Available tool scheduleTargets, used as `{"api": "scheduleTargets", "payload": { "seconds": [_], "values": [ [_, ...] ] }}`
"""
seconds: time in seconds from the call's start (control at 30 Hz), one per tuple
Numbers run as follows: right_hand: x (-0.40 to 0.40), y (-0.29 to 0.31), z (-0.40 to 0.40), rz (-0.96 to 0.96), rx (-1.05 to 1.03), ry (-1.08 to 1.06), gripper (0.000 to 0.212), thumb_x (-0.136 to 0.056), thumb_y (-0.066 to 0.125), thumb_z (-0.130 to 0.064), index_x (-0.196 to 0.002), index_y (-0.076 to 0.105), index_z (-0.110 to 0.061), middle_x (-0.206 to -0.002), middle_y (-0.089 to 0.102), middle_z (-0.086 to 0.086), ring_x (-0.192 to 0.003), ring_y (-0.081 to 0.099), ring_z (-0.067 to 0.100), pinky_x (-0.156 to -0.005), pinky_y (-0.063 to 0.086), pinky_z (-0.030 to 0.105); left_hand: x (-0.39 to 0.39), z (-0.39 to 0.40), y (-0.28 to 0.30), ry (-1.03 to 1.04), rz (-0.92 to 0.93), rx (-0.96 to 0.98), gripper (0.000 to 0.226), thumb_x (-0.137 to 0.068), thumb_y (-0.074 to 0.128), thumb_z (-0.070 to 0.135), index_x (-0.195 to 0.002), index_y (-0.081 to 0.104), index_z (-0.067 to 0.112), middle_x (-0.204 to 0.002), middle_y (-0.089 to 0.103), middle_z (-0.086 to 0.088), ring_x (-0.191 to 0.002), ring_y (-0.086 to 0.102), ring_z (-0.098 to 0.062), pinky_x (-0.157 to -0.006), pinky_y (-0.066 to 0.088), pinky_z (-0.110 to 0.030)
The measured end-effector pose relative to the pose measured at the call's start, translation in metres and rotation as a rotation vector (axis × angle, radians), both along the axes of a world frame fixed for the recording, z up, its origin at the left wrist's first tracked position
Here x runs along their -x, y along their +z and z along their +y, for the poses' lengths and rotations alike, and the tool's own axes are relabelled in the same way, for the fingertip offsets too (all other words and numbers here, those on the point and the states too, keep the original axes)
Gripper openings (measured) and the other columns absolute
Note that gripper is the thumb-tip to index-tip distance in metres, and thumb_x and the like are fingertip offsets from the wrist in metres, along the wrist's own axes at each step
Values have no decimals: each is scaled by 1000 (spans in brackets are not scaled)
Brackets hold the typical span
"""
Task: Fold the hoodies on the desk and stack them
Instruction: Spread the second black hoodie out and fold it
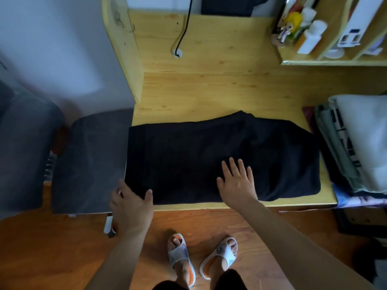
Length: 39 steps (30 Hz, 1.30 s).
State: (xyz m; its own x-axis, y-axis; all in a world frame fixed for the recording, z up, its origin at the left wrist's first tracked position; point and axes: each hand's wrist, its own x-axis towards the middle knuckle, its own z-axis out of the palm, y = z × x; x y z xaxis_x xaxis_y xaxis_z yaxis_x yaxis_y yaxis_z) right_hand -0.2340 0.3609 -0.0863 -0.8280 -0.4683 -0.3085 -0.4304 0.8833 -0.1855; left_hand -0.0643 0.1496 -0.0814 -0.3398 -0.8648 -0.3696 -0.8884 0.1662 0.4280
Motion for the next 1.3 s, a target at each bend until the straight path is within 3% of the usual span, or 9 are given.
{"api": "scheduleTargets", "payload": {
  "seconds": [0.13, 0.23, 0.4, 0.53, 0.8, 0.9, 1.0, 1.1, 1.3],
  "values": [
    [-10, 23, -31, -361, 738, -242, 58, -107, 33, -48, -160, 14, -34, -166, 7, -19, -152, 0, -2, -122, 8, 22, 7, 1, 12, 687, 247, -344, 92, -86, 77, 46, -157, 22, 28, -155, 35, -14, -134, 48, -39, -107, 45, -54],
    [-29, 6, -39, -448, 755, -371, 57, -105, 36, -50, -158, 18, -37, -165, 14, -17, -152, 9, 1, -125, 13, 33, 9, 6, 12, 1002, 633, -803, 49, -92, 71, 32, -137, 55, 25, -126, 69, -6, -116, 66, -29, -105, 51, -46],
    [-20, 17, -40, -599, 892, -500, 51, -105, 47, -37, -154, 31, -40, -164, 19, -15, -147, 22, 5, -119, 24, 30, 20, 21, 21, 959, 864, -1062, 39, -94, 71, 23, -131, 59, 18, -120, 72, -7, -113, 67, -22, -107, 49, -42],
    [-19, 22, 13, -1, 519, -435, 47, -101, 47, -26, -148, 45, -25, -160, 33, -4, -149, 25, 21, -123, 19, 41, 26, 14, 37, 870, 943, -1097, 42, -91, 67, 6, -130, 61, 16, -126, 70, -8, -116, 66, -24, -102, 52, -40],
    [-3, 5, 68, -151, 33, -226, 69, -100, 31, -62, -159, 3, -39, -168, -10, 2, -154, -8, 27, -123, 6, 49, 73, 68, 108, 358, 1169, -964, 65, -84, 71, 4, -144, 54, 23, -135, 68, 2, -125, 63, -22, -107, 47, -43],
    [20, 10, 80, -343, 155, -218, 65, -101, 39, -57, -158, 11, -43, -169, -5, -2, -154, -7, 23, -122, 11, 47, 107, 128, 129, 98, 1058, -774, 55, -87, 77, 9, -133, 55, 31, -124, 69, 9, -118, 65, -15, -99, 53, -36],
    [62, 34, 127, -941, 860, -494, 48, -107, 40, -44, -151, 43, -26, -158, 39, 9, -149, 31, 27, -117, 31, 41, 147, 203, 116, -416, 944, -379, 45, -90, 73, 26, -127, 54, 42, -131, 57, 7, -127, 55, -12, -110, 46, -35],
    [120, 61, 199, -1104, 1400, -891, 56, -106, 31, -53, -145, 51, -19, -144, 56, 11, -133, 54, 29, -109, 41, 45, 185, 258, 61, -891, 411, 208, 44, -79, 68, 46, -117, 55, 27, -136, 51, -1, -134, 44, -30, -121, 26, -53],
    [168, 51, 222, -1035, 903, -765, 67, -92, 60, -58, -149, 43, -25, -137, 59, -6, -122, 57, 16, -100, 45, 35, 209, 287, 32, -1187, -173, 360, 58, -80, 67, 54, -129, 54, 25, -137, 57, -4, -143, 36, -35, -121, 10, -60]
  ]
}}
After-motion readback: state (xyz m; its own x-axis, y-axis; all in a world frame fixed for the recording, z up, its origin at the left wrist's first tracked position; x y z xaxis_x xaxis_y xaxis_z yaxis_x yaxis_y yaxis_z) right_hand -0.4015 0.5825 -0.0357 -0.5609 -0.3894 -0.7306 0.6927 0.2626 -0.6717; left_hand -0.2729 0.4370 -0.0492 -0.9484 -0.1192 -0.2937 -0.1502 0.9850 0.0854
